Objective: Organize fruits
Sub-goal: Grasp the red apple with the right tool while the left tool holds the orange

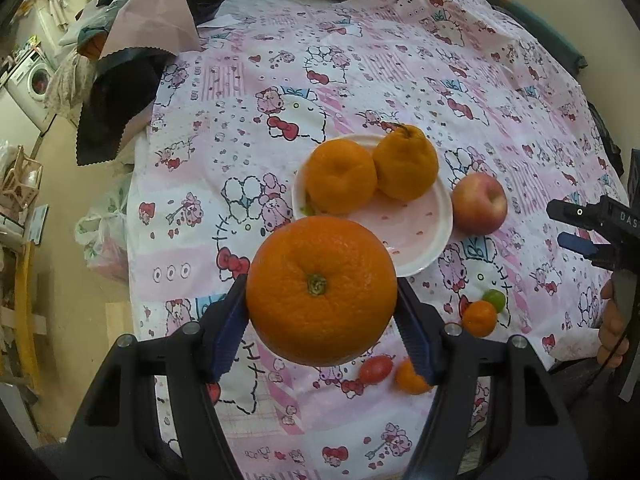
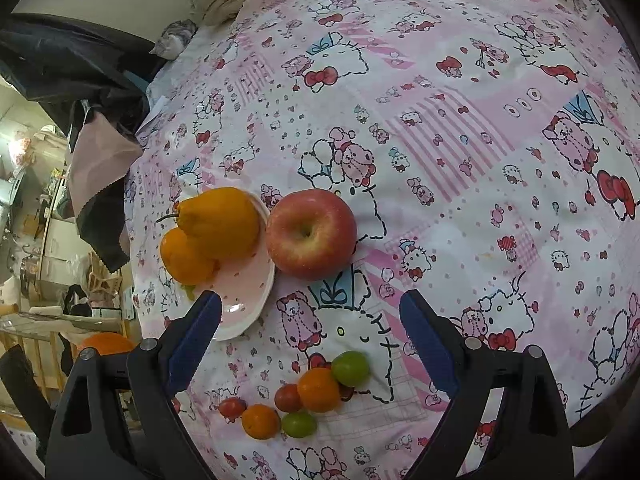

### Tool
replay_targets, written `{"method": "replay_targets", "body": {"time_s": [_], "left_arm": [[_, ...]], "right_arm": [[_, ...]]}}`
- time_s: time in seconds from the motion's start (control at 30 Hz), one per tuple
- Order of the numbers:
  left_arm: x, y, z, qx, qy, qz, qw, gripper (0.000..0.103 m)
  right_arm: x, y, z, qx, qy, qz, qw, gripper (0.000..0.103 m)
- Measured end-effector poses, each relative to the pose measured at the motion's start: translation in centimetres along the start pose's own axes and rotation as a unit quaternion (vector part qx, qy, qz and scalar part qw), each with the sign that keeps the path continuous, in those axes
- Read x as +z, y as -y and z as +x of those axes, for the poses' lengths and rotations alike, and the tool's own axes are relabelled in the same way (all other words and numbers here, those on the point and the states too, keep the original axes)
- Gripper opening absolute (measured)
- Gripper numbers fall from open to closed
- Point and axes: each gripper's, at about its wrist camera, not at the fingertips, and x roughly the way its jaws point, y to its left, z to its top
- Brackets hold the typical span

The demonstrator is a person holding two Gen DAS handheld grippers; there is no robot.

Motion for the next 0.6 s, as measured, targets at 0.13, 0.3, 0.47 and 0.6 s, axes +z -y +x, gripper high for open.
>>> {"method": "replay_targets", "body": {"time_s": [0.13, 0.3, 0.47, 0.6], "left_arm": [[0.1, -0.3, 0.7, -0.003, 0.004, 0.0, 1.0, 0.065], [0.1, -0.9, 2.3, -0.012, 0.005, -0.014, 0.9998, 0.065], [0.2, -1.7, 3.4, -0.014, -0.004, -0.034, 0.9993, 0.065], [0.2, -2.1, 3.6, -0.027, -0.009, -0.055, 0.9981, 0.066]], "right_arm": [[0.2, 0.1, 0.6, -0.004, -0.003, 0.007, 1.0, 0.093], [0.9, 0.1, 1.4, -0.004, -0.012, 0.015, 1.0, 0.093], [2.3, 0.5, 2.3, -0.004, -0.011, 0.036, 0.999, 0.093], [3.2, 0.4, 3.8, -0.015, -0.024, 0.038, 0.999, 0.093]]}}
